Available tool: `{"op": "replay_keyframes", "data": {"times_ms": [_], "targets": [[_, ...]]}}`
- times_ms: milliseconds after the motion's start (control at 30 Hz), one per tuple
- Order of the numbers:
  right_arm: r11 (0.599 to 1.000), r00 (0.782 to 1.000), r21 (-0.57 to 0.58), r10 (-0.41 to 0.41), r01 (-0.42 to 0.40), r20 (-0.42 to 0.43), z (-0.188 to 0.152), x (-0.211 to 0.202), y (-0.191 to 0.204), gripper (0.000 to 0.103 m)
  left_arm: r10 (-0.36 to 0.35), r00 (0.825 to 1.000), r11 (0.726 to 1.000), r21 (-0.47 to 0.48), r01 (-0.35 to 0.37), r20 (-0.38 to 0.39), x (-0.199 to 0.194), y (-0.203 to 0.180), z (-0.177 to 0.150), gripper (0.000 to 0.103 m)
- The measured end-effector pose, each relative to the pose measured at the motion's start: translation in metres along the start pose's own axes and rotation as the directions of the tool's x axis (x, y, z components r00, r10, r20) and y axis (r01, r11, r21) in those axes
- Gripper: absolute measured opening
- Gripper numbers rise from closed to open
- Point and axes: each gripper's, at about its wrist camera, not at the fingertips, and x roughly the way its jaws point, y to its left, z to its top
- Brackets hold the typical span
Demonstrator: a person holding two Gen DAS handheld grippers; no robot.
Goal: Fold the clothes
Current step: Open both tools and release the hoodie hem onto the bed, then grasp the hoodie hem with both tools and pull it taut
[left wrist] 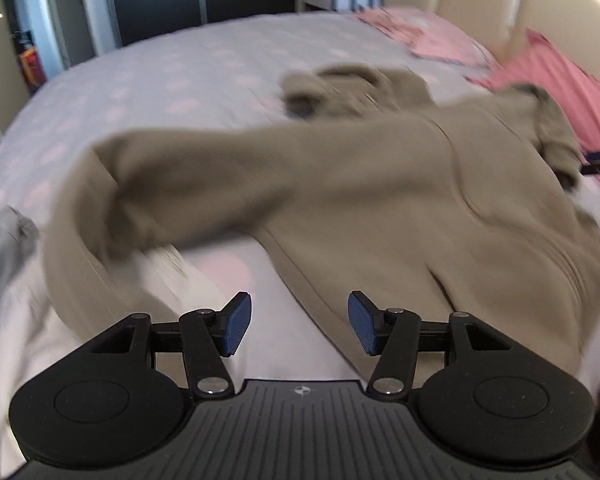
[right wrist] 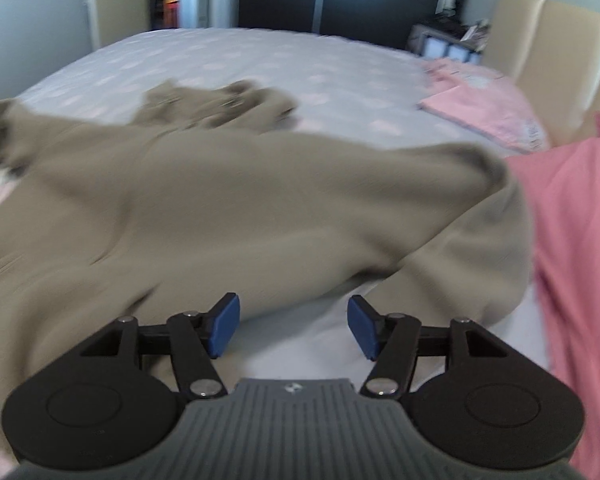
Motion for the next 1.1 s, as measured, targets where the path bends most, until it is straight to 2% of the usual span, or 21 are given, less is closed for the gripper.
{"op": "replay_keyframes", "data": {"times_ms": [133, 233, 300, 433, 633, 700, 733, 767, 867, 900, 967, 1100], "targets": [[0.997, 0.998, -0.061, 0.047, -0.049, -0.049, -0.023, -0.001, 0.018, 0.064, -0.095, 0.995, 0.996, -0.001, 0.095, -0.038, -0.005, -0.02, -0.021, 0.056], [0.993, 0.995, -0.104, 0.05, -0.059, -0.082, -0.036, 0.004, 0.023, 0.064, -0.163, 0.982, 0.984, 0.057, 0.169, -0.097, -0.006, -0.041, -0.038, 0.057], [0.991, 0.994, -0.118, 0.054, -0.065, -0.099, -0.041, 0.007, 0.02, 0.064, -0.171, 0.978, 0.978, 0.1, 0.183, -0.117, -0.007, -0.055, -0.05, 0.057], [0.99, 0.988, -0.119, 0.06, -0.077, -0.14, -0.043, 0.016, 0.021, 0.064, -0.201, 0.964, 0.966, 0.128, 0.224, -0.171, 0.004, -0.074, -0.068, 0.059], [0.988, 0.977, -0.116, 0.074, -0.099, -0.202, -0.047, 0.031, 0.022, 0.061, -0.167, 0.967, 0.964, 0.174, 0.201, -0.19, 0.026, -0.095, -0.073, 0.059], [0.988, 0.972, -0.114, 0.078, -0.106, -0.223, -0.048, 0.036, 0.022, 0.057, -0.165, 0.968, 0.963, 0.182, 0.2, -0.19, 0.031, -0.096, -0.074, 0.059], [0.987, 0.969, -0.114, 0.081, -0.11, -0.233, -0.048, 0.038, 0.023, 0.051, -0.165, 0.968, 0.962, 0.186, 0.2, -0.19, 0.034, -0.097, -0.075, 0.058], [0.987, 0.966, -0.113, 0.083, -0.113, -0.243, -0.049, 0.041, 0.023, 0.05, -0.165, 0.968, 0.961, 0.189, 0.2, -0.187, 0.036, -0.097, -0.074, 0.058], [0.985, 0.959, -0.126, 0.084, -0.121, -0.272, -0.049, 0.044, 0.026, 0.042, -0.158, 0.972, 0.962, 0.196, 0.191, -0.173, 0.038, -0.098, -0.072, 0.051], [0.984, 0.957, -0.131, 0.08, -0.121, -0.279, -0.048, 0.043, 0.028, 0.04, -0.156, 0.973, 0.961, 0.202, 0.189, -0.17, 0.037, -0.1, -0.072, 0.048], [0.985, 0.956, -0.128, 0.072, -0.113, -0.285, -0.045, 0.039, 0.028, 0.029, -0.148, 0.974, 0.959, 0.215, 0.184, -0.174, 0.036, -0.103, -0.072, 0.043], [0.987, 0.956, -0.107, 0.081, -0.116, -0.282, -0.041, 0.025, 0.026, 0.021, -0.14, 0.973, 0.962, 0.207, 0.178, -0.185, 0.033, -0.104, -0.07, 0.03]]}}
